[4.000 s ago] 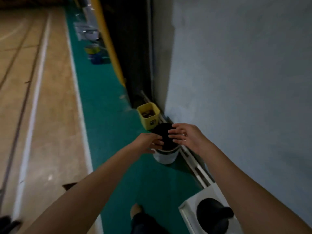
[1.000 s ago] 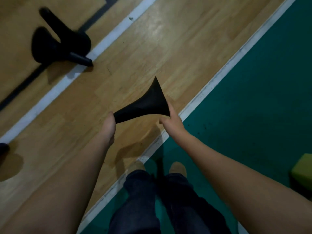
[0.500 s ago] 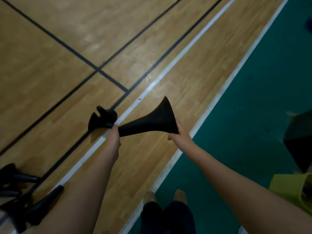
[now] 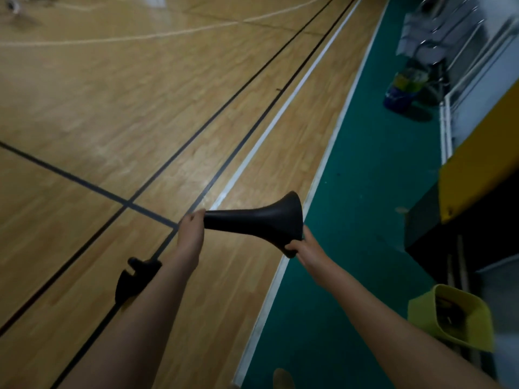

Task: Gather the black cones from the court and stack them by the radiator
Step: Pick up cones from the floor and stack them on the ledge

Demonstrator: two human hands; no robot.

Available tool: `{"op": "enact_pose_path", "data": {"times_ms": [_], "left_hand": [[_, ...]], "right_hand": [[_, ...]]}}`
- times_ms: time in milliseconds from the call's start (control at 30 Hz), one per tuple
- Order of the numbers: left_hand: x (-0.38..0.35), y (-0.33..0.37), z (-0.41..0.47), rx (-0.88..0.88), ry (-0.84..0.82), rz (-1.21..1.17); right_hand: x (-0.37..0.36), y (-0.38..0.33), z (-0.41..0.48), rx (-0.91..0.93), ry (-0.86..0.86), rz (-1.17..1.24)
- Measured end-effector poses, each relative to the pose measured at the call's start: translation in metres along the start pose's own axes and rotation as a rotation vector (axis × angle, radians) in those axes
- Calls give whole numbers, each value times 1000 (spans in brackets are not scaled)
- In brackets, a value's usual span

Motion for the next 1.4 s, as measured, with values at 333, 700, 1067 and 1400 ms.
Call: {"op": "enact_pose_path", "data": {"times_ms": [333, 700, 1067, 1400], "left_hand": [[-84, 37, -47, -119, -327, 109], [-122, 69, -90, -329, -741, 316], [-171, -21, -262, -392, -1257, 632], [-170, -154, -517, -405, -1816, 878]], "right_hand": [[91, -5, -63, 8, 214, 158], [71, 18, -159, -45, 616, 385], [49, 126, -351, -188, 1067, 702], [-13, 256, -562, -309, 1484, 1085]]}}
Point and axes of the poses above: each hand's wrist, its own z-axis towards the middle knuckle, its own x-axis out of the back of the hand, y = z × x, the point moved 2 cm from there along z, towards the middle knuckle, and after that the axes turned 12 degrees about -z, right-handed, at the moved point
